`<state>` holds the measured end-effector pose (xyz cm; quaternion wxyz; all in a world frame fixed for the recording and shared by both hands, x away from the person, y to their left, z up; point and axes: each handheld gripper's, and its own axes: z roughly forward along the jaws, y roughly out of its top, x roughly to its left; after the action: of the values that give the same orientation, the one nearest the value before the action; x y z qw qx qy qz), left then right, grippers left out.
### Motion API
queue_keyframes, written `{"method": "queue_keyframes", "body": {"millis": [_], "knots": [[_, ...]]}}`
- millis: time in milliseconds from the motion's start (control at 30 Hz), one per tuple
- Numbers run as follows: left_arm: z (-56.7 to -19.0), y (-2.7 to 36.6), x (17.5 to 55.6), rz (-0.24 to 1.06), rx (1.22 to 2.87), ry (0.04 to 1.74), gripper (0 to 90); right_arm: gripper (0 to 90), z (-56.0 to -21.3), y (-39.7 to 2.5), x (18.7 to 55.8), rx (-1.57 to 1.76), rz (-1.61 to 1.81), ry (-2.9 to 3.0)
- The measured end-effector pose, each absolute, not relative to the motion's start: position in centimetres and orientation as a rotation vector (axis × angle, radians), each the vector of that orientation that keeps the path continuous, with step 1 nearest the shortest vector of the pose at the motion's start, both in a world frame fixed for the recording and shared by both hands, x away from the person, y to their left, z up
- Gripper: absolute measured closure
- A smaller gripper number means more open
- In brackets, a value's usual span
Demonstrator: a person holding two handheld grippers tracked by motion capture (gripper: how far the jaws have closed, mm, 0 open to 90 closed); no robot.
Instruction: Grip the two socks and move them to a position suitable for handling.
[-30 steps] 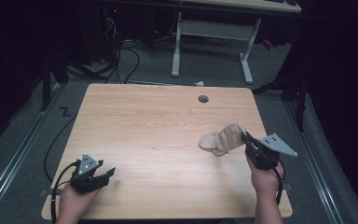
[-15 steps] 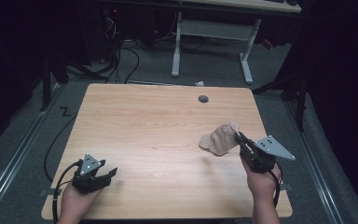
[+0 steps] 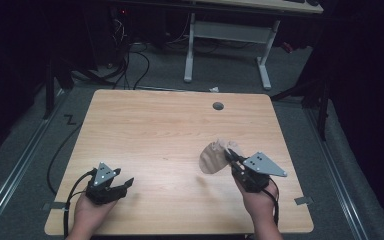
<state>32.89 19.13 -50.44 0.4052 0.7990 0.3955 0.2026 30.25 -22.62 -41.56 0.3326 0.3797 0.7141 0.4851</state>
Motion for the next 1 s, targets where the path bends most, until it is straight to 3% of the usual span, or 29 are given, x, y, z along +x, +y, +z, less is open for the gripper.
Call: {"method": "queue_keyframes", "body": {"millis": [600, 1000], "knots": [[-50.1, 17.7, 32.1, 0.473, 2.008, 0.91, 39.4, 84.8, -43.6, -13.2, 29.0, 0.78, 1.343, 2.091], [-49.8, 16.3, 31.8, 0.421, 2.019, 0.864, 44.7, 83.9, -47.6, -13.8, 30.0, 0.921, 1.242, 2.195]]}}
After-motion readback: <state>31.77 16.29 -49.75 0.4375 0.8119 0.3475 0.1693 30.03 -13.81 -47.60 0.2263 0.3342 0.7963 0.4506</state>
